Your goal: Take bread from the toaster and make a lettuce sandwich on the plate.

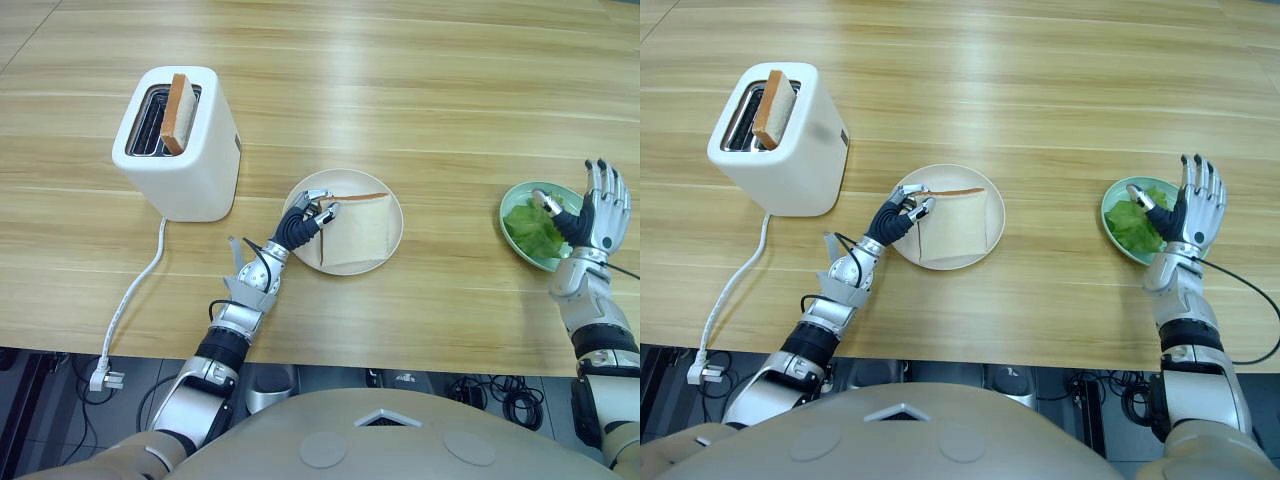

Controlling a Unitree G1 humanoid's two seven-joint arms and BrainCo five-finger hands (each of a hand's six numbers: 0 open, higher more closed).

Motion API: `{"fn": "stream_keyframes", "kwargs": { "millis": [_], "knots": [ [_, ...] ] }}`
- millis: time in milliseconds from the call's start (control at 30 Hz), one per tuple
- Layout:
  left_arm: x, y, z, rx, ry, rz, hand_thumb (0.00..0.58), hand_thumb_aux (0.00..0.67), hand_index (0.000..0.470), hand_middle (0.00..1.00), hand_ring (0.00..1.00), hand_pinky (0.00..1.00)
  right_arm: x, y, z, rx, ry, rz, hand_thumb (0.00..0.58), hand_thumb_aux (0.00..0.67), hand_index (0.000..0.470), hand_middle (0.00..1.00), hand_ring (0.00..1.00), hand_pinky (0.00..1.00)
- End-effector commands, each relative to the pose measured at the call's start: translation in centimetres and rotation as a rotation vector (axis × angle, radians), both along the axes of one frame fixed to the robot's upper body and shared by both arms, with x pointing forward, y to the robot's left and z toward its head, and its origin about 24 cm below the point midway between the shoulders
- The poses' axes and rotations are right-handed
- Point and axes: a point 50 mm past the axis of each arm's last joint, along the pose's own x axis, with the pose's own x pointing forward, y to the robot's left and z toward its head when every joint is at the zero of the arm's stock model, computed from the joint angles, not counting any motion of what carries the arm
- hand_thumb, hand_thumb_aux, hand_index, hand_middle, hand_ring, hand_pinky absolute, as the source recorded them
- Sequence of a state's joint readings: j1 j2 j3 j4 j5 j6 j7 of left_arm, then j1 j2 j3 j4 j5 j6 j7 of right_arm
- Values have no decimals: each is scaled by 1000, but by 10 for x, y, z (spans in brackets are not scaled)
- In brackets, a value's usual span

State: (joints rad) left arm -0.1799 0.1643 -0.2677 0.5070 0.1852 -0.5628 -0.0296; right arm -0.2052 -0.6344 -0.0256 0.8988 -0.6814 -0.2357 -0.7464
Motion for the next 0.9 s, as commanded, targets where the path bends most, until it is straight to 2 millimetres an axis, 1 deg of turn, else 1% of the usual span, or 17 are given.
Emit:
{"fn": "stream_keyframes", "kwargs": {
  "millis": [33,200,400,433,467,500,533,567,667,767,900],
  "knots": [
    [6,8,-8,37,31,36,580,670,460,1000,1000,1000,-8,-7,-15,-31,133,-31,0,0,0,0,0,0],
    [8,18,-16,63,58,75,580,670,460,1000,1000,1000,-20,-9,-33,-25,258,-59,0,0,0,0,0,0],
    [11,27,-17,67,81,123,580,670,460,1000,1000,1000,-24,-8,-42,-13,333,-65,0,0,0,0,0,0],
    [13,30,-18,79,94,132,580,670,460,663,663,663,-24,-9,-43,-12,340,-67,294,200,137,0,0,0],
    [13,32,-20,92,106,141,443,344,236,0,0,0,-24,-8,-44,-10,346,-66,452,355,244,0,0,0],
    [14,34,-22,106,120,150,0,0,0,0,0,0,-24,-8,-45,-9,353,-66,509,436,299,0,0,0],
    [14,35,-24,119,132,156,0,0,0,0,0,0,-24,-8,-45,-10,360,-64,509,436,299,0,0,0],
    [14,35,-25,134,136,158,0,0,0,0,0,0,-24,-8,-45,-14,363,-62,580,670,460,0,0,0],
    [13,36,-26,178,130,164,0,0,0,0,0,0,-23,-8,-44,-34,347,-54,580,670,460,0,0,0],
    [15,39,-21,245,62,189,0,0,0,0,0,0,-20,-8,-38,-63,305,-47,580,670,460,0,0,0],
    [18,45,1,320,-132,250,0,0,0,0,0,0,-16,-6,-30,-108,232,-25,580,670,460,0,0,0]
  ]
}}
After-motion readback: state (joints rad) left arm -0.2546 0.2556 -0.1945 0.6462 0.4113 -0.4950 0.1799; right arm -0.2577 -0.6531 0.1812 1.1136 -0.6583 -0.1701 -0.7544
